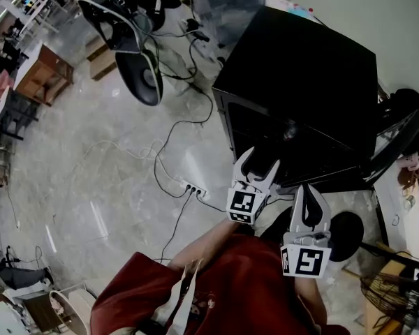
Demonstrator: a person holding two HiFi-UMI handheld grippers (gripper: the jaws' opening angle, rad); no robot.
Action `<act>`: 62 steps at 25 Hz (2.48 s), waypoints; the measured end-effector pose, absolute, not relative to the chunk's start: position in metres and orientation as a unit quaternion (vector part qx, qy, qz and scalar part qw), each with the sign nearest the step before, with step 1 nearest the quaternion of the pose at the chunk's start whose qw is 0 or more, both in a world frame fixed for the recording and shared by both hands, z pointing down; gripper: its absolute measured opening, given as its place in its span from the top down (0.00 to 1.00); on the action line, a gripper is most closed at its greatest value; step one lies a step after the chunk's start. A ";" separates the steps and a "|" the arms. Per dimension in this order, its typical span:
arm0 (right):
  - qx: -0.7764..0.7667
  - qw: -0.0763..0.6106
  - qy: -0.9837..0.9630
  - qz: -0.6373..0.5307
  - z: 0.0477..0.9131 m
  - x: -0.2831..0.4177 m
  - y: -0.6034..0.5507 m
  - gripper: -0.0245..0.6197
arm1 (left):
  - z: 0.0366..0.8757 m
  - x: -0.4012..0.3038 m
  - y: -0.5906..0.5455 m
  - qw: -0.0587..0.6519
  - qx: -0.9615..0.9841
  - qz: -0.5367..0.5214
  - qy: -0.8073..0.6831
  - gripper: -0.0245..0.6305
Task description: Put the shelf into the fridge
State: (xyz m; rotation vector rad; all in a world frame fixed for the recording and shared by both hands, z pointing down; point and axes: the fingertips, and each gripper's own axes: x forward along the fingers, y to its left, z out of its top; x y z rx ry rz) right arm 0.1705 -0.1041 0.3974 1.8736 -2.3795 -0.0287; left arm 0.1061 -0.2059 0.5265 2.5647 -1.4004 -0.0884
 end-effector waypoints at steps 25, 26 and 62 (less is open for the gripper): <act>0.623 0.059 -0.780 -0.002 0.402 0.176 -0.107 0.96 | 0.527 0.110 -0.231 0.087 0.863 -0.010 -0.497 0.51; 0.623 0.059 -0.780 -0.003 0.402 0.176 -0.107 0.96 | 0.527 0.110 -0.232 0.087 0.864 -0.010 -0.497 0.51; 0.636 0.066 -0.769 0.004 0.400 0.189 -0.112 0.96 | 0.534 0.135 -0.286 0.078 0.878 0.014 -0.472 0.49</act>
